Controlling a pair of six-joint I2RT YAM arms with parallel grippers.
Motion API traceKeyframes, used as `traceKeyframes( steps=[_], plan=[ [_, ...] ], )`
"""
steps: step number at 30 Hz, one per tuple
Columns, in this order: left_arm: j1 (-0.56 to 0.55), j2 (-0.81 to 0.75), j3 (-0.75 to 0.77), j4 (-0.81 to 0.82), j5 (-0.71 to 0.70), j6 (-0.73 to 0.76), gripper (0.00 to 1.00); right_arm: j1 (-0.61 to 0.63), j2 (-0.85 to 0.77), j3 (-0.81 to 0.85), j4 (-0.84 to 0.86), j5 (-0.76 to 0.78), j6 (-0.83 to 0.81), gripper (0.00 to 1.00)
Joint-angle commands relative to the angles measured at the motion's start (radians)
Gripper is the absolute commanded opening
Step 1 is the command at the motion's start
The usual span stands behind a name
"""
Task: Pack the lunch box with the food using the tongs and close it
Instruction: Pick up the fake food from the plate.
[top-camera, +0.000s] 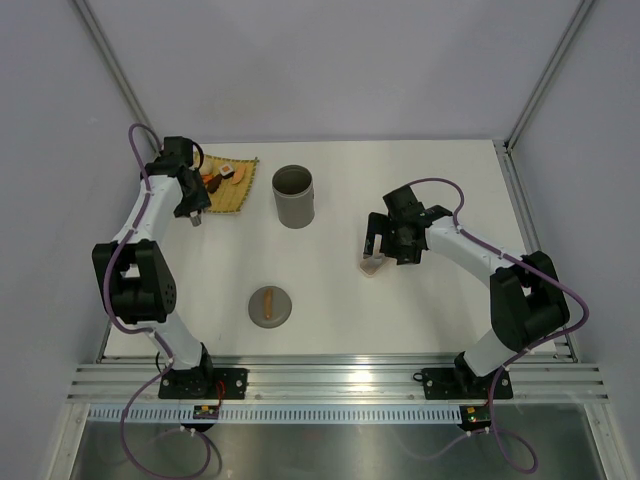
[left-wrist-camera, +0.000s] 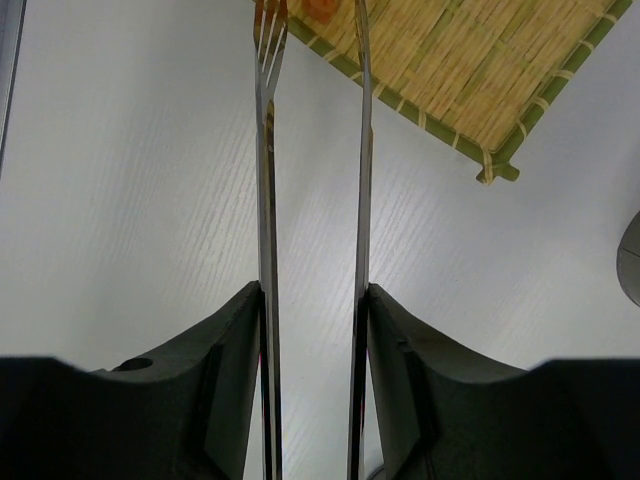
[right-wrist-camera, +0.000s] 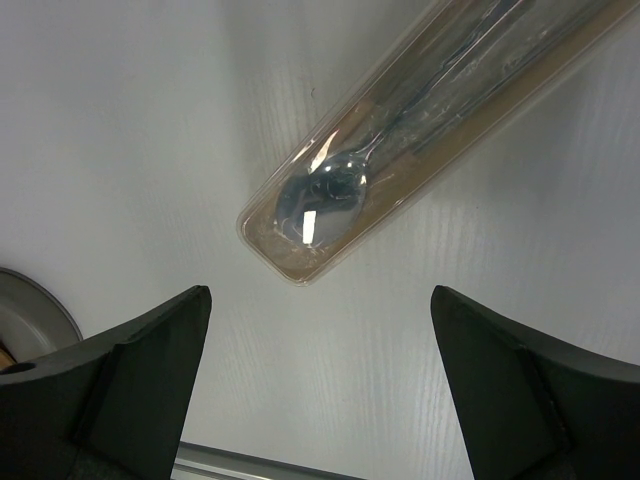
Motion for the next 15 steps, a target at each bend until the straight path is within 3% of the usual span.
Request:
traceKeyframes(
  steps=[1,15],
  plan=[
    [0.009,-0.005,0.036,0.065,-0.032,0.007,0.47,0.012,-0.001,0.031,0.012,-0.003,-0.015,0.99],
    [0.032,0.074,0.071,0.091,-0.002,0.027,0.49,0.010,-0.004,0.037,0.006,-0.003,0.000,0.99]
  ],
)
